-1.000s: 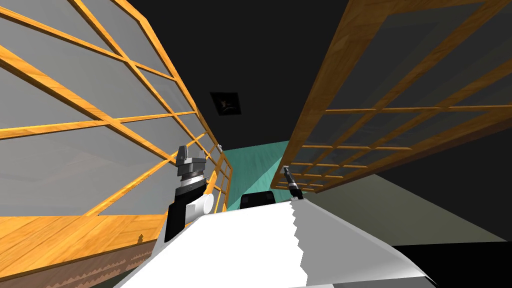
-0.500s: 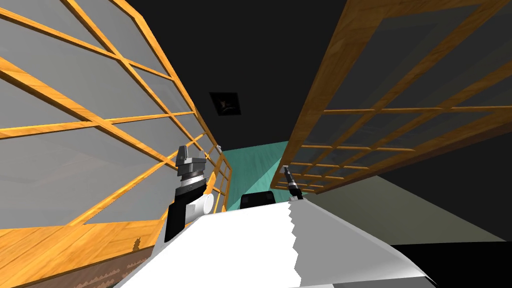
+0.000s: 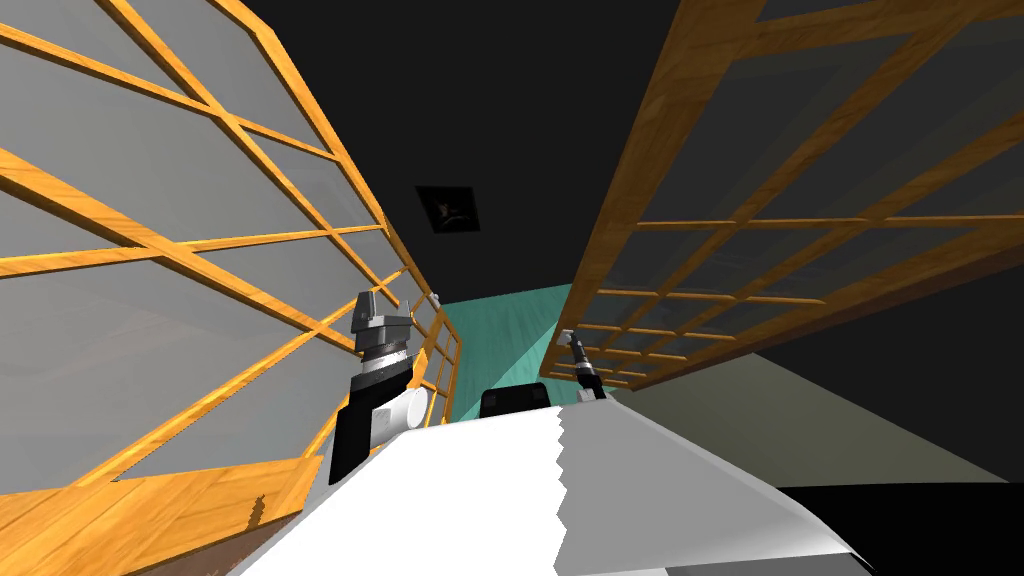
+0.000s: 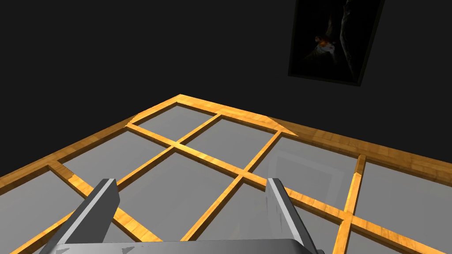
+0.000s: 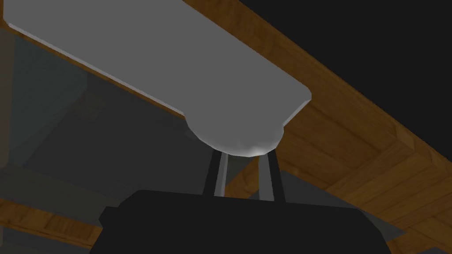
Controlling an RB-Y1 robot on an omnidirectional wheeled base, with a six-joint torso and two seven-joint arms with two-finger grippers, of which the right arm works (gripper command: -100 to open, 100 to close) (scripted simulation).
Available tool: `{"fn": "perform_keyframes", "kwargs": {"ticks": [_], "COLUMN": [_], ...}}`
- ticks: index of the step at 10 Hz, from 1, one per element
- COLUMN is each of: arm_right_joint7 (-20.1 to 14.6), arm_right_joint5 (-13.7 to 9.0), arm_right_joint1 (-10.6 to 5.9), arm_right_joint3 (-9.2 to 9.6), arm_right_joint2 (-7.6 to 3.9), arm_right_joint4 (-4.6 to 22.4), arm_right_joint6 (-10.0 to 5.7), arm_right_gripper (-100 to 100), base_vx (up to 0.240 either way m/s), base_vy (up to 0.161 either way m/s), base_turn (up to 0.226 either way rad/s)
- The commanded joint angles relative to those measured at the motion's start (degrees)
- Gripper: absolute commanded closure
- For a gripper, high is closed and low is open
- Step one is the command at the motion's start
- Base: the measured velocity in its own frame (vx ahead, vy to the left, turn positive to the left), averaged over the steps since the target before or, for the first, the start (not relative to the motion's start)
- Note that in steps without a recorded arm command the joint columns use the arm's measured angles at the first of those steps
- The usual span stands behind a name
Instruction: Push the door open
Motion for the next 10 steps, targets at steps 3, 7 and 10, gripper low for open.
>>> {"fn": "perform_keyframes", "kwargs": {"ticks": [3,7,10], "arm_right_joint7": [2.00,7.55,11.35], "arm_right_joint5": [0.66,2.33,3.36], "arm_right_joint1": [-0.74,-1.67,-2.25], "arm_right_joint3": [0.06,0.43,0.66], "arm_right_joint2": [-0.28,-0.52,-0.67], "arm_right_joint4": [0.99,1.69,2.13], "arm_right_joint6": [0.09,0.41,0.61], "arm_right_gripper": [-100,-100,-100], "base_vx": [-0.006,-0.038,-0.038], "base_vy": [0.005,0.039,0.032], "base_turn": [-0.075,-0.075,-0.073]}}
